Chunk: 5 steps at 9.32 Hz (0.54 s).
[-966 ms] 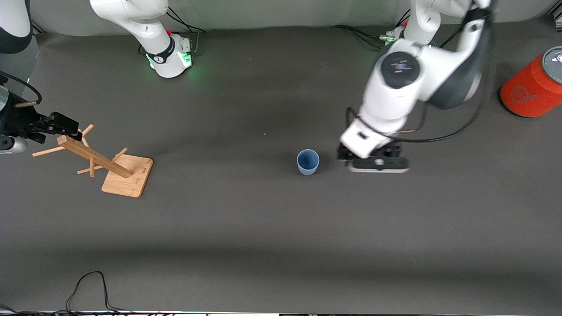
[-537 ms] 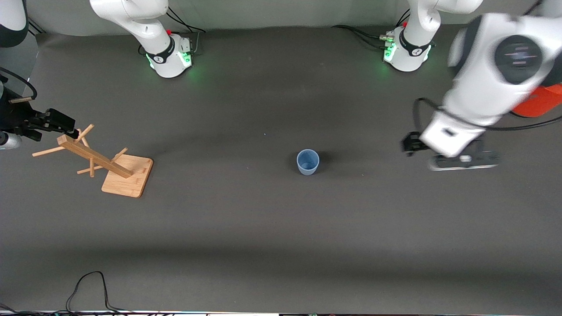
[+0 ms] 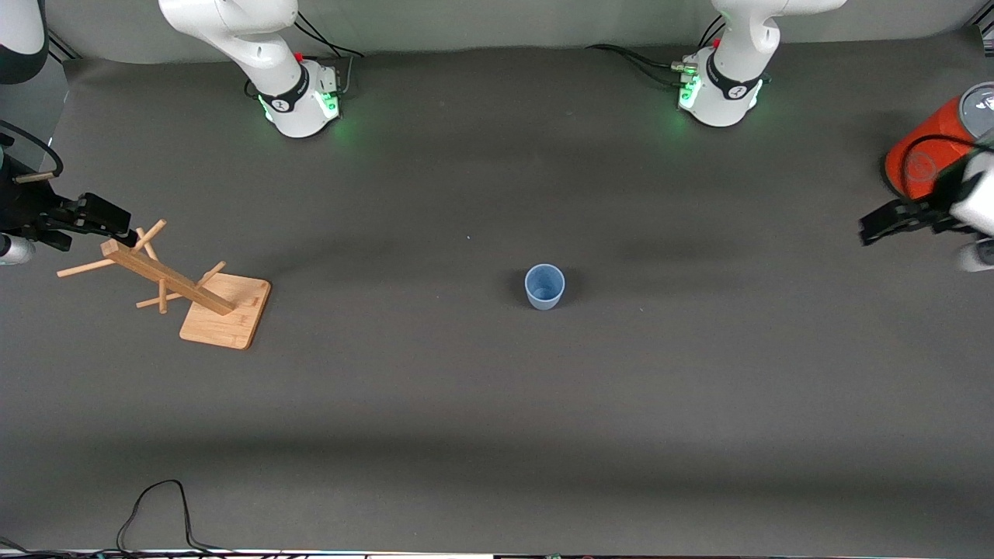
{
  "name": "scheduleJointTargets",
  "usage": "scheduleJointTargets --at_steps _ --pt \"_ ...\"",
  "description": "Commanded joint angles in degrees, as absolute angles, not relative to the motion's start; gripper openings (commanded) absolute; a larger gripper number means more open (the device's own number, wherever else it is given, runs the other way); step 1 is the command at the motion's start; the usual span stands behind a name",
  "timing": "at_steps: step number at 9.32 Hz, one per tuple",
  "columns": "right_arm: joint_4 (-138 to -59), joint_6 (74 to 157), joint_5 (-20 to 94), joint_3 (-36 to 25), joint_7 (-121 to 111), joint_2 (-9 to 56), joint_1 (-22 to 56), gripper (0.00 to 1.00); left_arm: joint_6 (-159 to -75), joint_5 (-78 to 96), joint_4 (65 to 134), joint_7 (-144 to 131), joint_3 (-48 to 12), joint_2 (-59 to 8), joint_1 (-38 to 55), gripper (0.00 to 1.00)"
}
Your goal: Rotate and upright cup with both arms
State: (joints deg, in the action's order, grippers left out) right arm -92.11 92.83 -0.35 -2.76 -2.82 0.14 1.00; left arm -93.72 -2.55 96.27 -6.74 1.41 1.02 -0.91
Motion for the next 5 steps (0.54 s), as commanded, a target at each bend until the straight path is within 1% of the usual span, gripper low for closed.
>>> scheduleJointTargets --at_steps 1,2,5 --pt "-91.9 93.1 0.2 -3.1 -3.0 0.0 1.2 1.0 -92.6 -1.1 97.0 -3.9 2.8 2.8 -0.8 1.0" --pt "-92.0 92.6 0.3 -3.2 -3.0 -0.3 1.1 1.0 -92.5 -1.4 96.9 -3.7 4.2 2.6 0.9 1.0" --pt "-92.0 91.0 0.3 -3.2 -3.0 -1.0 1.2 1.0 -92.2 -1.1 96.8 -4.4 4.5 2.5 2.1 1.0"
